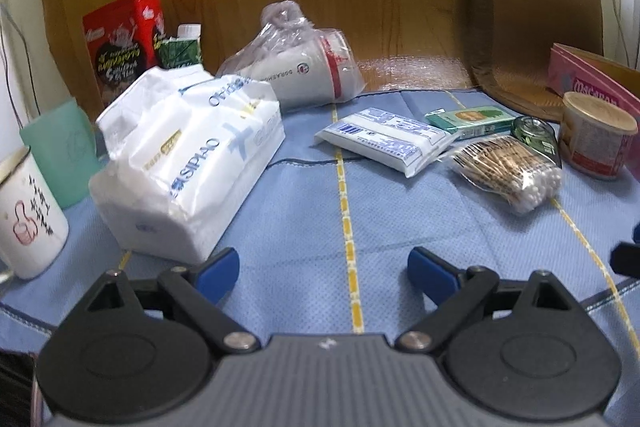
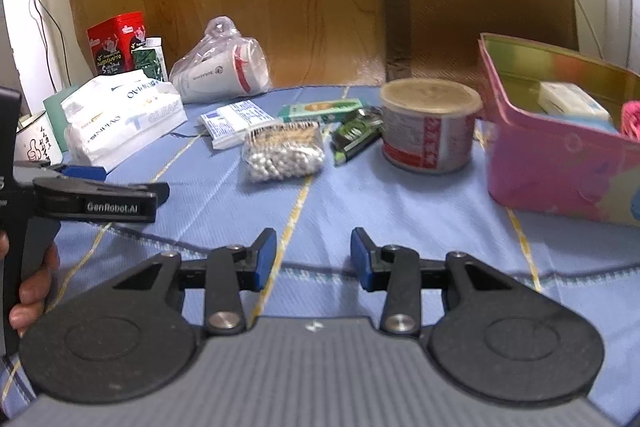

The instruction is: Organize soft objects

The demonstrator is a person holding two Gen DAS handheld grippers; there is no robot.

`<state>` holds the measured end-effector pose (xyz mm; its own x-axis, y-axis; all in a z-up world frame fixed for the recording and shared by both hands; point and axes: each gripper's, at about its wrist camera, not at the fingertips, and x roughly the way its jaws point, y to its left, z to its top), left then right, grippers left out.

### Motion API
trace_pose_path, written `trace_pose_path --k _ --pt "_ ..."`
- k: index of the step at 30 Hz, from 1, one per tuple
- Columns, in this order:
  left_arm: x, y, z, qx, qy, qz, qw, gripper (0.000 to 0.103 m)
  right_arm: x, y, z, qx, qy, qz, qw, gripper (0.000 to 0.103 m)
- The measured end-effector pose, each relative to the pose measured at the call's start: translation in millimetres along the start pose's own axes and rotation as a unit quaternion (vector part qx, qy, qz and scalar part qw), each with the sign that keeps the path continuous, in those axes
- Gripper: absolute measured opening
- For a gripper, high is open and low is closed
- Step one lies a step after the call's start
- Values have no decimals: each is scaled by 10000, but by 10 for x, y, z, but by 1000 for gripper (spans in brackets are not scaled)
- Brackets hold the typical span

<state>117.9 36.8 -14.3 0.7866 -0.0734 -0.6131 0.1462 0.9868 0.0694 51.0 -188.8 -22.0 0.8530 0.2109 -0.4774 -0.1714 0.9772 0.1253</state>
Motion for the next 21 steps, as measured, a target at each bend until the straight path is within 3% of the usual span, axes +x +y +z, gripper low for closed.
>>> trace_pose_path --k 6,11,21 --pt "15 119 -8 -421 120 -119 9990 95 138 103 176 -125 -153 60 9998 44" --pt "26 114 2 -424 138 -68 9990 96 283 204 321 -311 -286 78 9991 59" --pt "35 113 12 -461 166 -4 9988 97 810 305 461 -703 98 -78 9975 62"
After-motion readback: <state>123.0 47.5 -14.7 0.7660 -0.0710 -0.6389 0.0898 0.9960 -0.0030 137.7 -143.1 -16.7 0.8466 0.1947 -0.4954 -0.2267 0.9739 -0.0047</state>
